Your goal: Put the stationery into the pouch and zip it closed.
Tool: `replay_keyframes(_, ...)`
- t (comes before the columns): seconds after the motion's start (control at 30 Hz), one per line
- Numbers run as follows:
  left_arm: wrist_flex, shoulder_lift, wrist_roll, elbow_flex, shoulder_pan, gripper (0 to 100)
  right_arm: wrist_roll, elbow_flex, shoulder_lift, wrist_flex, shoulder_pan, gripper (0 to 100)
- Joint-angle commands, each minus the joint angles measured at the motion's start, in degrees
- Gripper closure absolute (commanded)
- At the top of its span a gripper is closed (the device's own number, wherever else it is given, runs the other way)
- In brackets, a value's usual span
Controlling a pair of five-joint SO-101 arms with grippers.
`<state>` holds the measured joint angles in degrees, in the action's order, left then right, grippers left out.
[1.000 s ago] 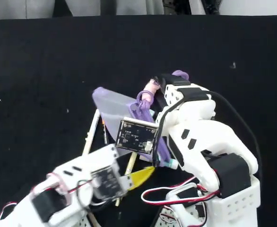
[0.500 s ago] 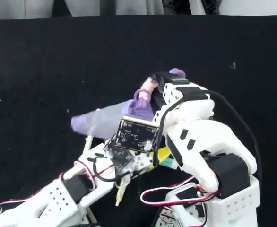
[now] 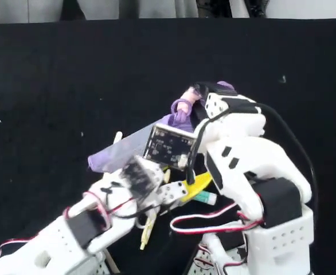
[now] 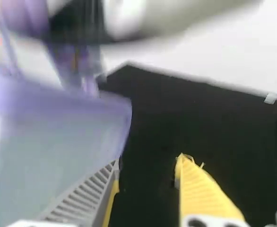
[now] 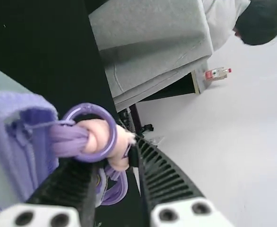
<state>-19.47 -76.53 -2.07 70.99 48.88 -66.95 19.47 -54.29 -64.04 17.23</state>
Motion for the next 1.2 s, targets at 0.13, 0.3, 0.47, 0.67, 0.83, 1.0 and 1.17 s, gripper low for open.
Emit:
replay_keyframes(0.13, -26.37, -23.21, 0.00, -18.07, 4.97, 80, 0.79, -1.36, 1.89, 1.58, -1.05, 98.7)
replay_keyframes(0.3, -35.25, -27.87, -7.30, -29.05, -4.79, 80, 0.97, -1.27, 1.63, 1.49, -1.05, 98.7)
replay_keyframes(0.47, -41.85, -25.93, -11.25, -30.99, -17.63, 80, 0.97, -1.27, 1.63, 1.41, -1.05, 98.7)
replay_keyframes(0.67, -42.20, -22.68, -16.18, -23.69, -18.68, 80, 0.97, -1.27, 1.54, 1.14, -1.05, 98.7)
replay_keyframes(0.83, -41.49, -16.18, -19.96, -23.43, -18.68, 80, 0.97, -1.27, 1.54, 0.97, -1.05, 98.7)
replay_keyframes(1.0, -37.19, -6.59, -22.86, -25.63, -22.11, 80, 0.97, -1.54, 1.54, -0.88, -0.97, 98.7)
replay_keyframes(1.17, -35.69, 2.46, -22.95, -27.21, -23.96, 80, 0.97, -1.54, 1.45, -0.88, -1.05, 98.7)
